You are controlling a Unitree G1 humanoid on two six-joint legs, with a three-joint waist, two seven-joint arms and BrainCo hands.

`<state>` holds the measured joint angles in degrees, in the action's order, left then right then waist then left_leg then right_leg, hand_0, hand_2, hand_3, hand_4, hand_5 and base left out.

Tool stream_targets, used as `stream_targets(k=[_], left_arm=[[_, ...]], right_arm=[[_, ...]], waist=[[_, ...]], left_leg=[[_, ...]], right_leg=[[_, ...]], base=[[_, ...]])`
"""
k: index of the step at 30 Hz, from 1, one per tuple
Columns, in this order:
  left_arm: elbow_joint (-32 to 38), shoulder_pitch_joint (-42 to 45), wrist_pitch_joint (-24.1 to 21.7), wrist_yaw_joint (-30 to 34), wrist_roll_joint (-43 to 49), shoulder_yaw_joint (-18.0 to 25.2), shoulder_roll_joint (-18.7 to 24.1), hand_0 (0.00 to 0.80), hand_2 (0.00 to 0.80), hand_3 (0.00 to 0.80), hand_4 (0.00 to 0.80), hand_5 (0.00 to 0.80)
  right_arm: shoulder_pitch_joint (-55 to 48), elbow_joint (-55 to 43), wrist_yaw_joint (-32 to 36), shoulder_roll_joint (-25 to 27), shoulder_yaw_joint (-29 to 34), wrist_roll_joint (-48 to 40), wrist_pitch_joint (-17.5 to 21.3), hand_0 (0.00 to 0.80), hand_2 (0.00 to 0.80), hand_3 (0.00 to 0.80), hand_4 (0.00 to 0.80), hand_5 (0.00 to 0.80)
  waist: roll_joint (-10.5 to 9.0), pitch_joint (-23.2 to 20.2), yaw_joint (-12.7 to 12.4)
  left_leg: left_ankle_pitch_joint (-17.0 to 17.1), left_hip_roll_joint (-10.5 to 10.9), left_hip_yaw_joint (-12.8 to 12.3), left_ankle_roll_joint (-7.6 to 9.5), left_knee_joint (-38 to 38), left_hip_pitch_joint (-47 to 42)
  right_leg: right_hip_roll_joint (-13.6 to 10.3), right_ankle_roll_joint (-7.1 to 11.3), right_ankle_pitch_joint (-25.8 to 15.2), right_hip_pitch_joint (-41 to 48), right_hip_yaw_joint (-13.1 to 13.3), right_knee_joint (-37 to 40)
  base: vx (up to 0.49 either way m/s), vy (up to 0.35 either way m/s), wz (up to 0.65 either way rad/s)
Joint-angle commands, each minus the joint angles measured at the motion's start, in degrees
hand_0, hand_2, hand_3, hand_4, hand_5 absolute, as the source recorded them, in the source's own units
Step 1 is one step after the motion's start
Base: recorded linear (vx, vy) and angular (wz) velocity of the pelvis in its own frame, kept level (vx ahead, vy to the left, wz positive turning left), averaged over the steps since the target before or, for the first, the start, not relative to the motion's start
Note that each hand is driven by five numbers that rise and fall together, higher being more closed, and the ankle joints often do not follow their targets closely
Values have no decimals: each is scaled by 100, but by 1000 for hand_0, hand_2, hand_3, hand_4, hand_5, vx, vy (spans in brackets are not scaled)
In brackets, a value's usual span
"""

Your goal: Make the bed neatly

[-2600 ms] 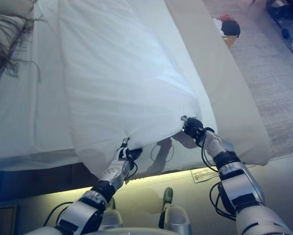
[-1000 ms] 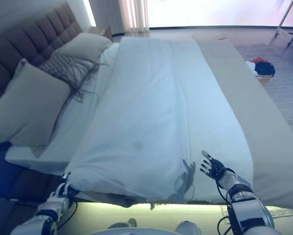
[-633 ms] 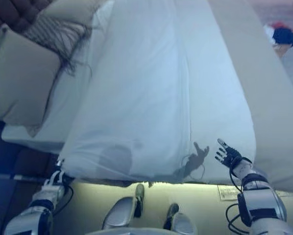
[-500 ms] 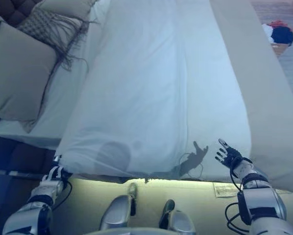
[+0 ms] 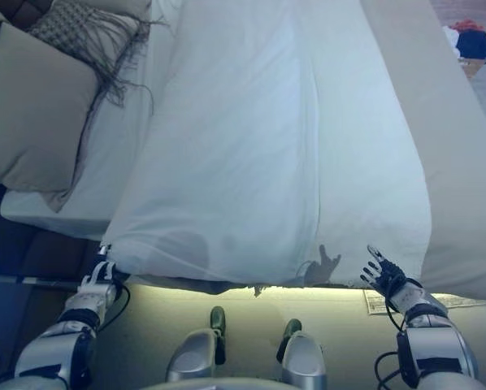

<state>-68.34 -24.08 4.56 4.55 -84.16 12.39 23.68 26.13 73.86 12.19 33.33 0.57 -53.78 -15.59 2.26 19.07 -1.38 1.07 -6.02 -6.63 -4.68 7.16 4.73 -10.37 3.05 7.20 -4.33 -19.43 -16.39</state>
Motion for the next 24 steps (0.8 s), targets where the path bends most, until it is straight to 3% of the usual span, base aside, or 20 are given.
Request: stream_targets(k=[1,9,24], left_arm=[[-270,160,-407,23,-248,286,562,800,800,800,800,800],[-423,317,-359,7,-2,421,716,800,800,800,800,800],[-432,291,-200,11,82,549,1386,800,800,800,800,800]], right_arm=[[200,123,121,131,-30,-98,97,0,0,0,0,0],[143,110,196,111,-16,-4,87,0,0,0,0,0],[175,44,94,225,1,-159,173,0,0,0,0,0]], waist=[[-89,-69,-185],[-157,-127,-232],[-181,-107,-333]], left_leg=[[-338,-141,3,-246,726,134],[-456,-93,-73,-132,843,33],[-521,133,-139,51,653,-71]], right_leg=[[-253,134,-83,71,269,-26],[-277,205,-189,295,344,156],[-429,451,-479,443,457,590]], base=[[-61,56,-2],[6,56,-2],[-15,93,-1]])
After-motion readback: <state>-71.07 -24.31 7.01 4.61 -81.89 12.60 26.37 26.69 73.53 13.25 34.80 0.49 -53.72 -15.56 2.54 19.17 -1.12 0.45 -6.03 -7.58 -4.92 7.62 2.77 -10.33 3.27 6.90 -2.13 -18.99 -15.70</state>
